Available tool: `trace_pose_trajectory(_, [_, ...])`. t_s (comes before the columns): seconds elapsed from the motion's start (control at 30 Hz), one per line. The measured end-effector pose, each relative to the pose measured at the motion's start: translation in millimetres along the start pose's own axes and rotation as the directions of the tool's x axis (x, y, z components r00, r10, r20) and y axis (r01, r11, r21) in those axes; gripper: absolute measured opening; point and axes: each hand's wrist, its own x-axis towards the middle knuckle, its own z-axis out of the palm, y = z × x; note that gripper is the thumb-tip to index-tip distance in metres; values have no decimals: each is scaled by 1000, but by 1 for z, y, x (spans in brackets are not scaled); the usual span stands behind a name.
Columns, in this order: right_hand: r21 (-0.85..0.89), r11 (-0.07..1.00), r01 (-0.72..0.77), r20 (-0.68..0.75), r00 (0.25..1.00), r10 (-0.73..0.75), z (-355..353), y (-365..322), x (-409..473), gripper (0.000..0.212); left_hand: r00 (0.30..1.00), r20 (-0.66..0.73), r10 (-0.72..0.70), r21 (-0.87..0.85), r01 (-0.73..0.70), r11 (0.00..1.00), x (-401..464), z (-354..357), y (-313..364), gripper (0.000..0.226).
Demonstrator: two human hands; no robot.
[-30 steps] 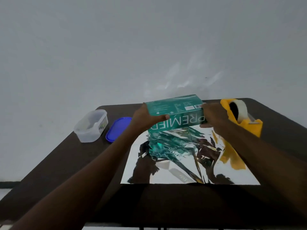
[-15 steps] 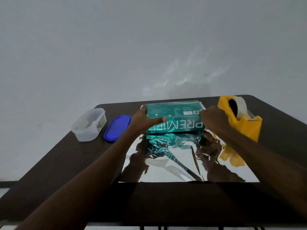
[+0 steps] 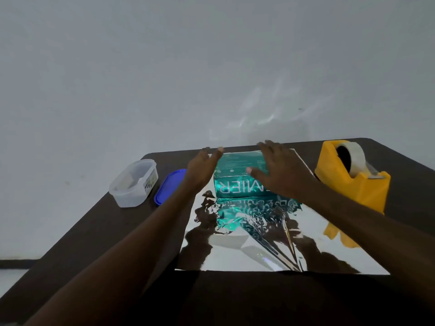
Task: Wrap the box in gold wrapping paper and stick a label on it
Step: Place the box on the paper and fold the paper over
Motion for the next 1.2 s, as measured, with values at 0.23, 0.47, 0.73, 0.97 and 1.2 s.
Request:
trace_pose_trajectory(0.23, [-247, 965, 88, 161, 986, -49, 28, -1, 11, 106, 995, 48, 89, 287, -99, 953, 48, -9, 12, 51])
trace_pose_trajectory(0.47, [-216, 974, 66, 136, 990, -37, 34, -1, 11, 99, 969, 243, 33, 503, -155, 850, 96, 6, 24, 41])
trace_pose_trajectory(0.73, [-178, 983, 55, 111, 993, -35, 33, -3, 8, 96, 905, 420, -60, 603, -230, 764, 147, 29, 1, 60])
trace_pose_trajectory(0.97, [-157, 986, 50, 107, 994, -34, 36, -2, 9, 96, 936, 338, -96, 668, -166, 726, 168, 44, -24, 47])
trace_pose_trajectory(1.2, [-153, 987, 51, 90, 995, -38, 37, -2, 8, 95, 971, 231, 67, 506, -179, 844, 166, 43, -28, 27])
